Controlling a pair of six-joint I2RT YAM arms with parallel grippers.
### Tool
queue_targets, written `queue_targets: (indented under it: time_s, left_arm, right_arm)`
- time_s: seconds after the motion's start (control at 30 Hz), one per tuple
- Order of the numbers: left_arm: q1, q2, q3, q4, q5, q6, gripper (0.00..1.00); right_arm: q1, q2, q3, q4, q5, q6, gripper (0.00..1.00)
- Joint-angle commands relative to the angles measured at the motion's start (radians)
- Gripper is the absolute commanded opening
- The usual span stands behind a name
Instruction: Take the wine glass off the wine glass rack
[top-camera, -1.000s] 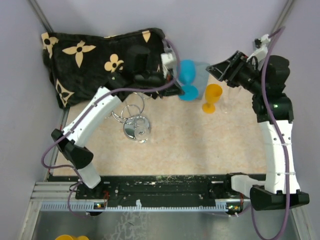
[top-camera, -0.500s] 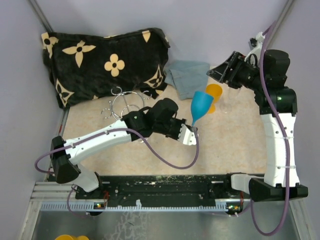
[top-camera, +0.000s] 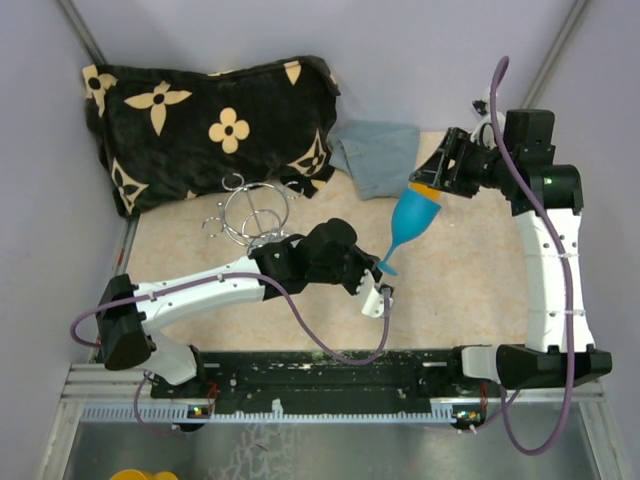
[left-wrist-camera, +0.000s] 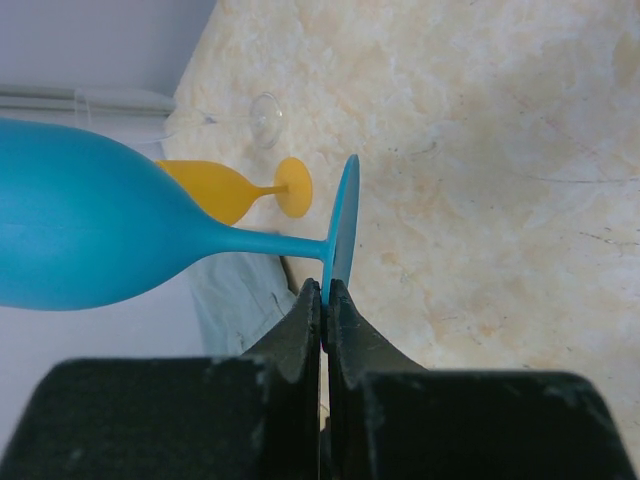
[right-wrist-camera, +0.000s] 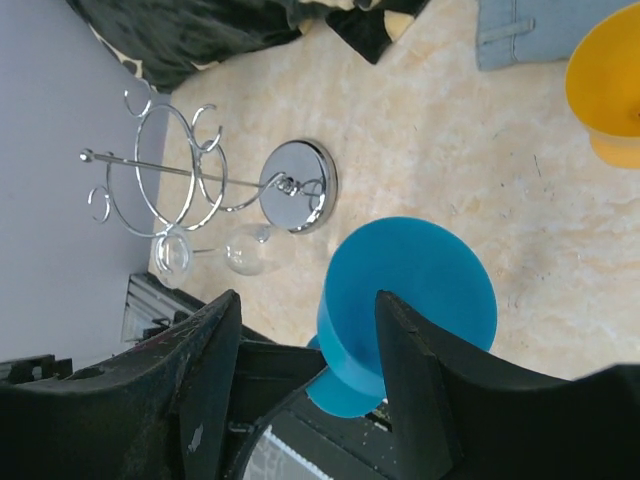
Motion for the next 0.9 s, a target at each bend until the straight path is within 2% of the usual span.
queue_targets:
  time_s: [0.0,0.23,0.33,0.47,0.53,0.6,0.63,0.7,0.73,0.83,0.87]
  left_arm:
    - [-0.003,-0.029,-0.013,0.095,-0.012,0.060,0.00]
    - [-0.003,-0.025,-0.023,0.104,-0.014,0.064,0.00]
    - [-0.002,-0.021,-0.021,0.114,-0.022,0.061,0.00]
    - [-0.002,-0.018,-0.019,0.126,-0.036,0.059,0.00]
    - [-0.002,-0.017,-0.019,0.129,-0.044,0.057,0.00]
    - [-0.003,-0.017,-0.020,0.134,-0.052,0.049,0.00]
    - [-0.003,-0.017,-0.022,0.139,-0.057,0.045,0.00]
    - [-0.002,-0.017,-0.029,0.169,-0.076,0.032,0.02]
    - [-0.003,-0.015,-0.034,0.204,-0.091,0.017,0.13]
    - [-0.003,0.006,-0.010,0.279,-0.142,-0.044,0.76]
    - [-0.002,0.018,0.013,0.282,-0.155,-0.065,0.88]
  right_arm:
    - [-0.004,0.002,-0.009,-0.055,-0.018,-0.069,0.56]
    - [0.032,0.008,-0.044,-0.078,-0.016,-0.107,0.54]
    - [0.067,0.020,-0.050,-0.089,-0.022,-0.122,0.49]
    - [0.115,0.038,-0.053,-0.102,-0.033,-0.143,0.36]
    - [0.124,0.042,-0.054,-0.102,-0.053,-0.148,0.23]
    - [0.124,0.046,-0.056,-0.106,-0.071,-0.155,0.04]
    - [0.124,0.047,-0.056,-0.108,-0.076,-0.160,0.00]
    - [0.125,0.045,-0.049,-0.112,-0.074,-0.164,0.00]
    - [0.125,0.043,-0.040,-0.111,-0.055,-0.160,0.00]
    - [0.123,0.036,0.006,-0.110,0.083,-0.143,0.00]
    - [0.124,0.038,0.025,-0.115,0.156,-0.139,0.00]
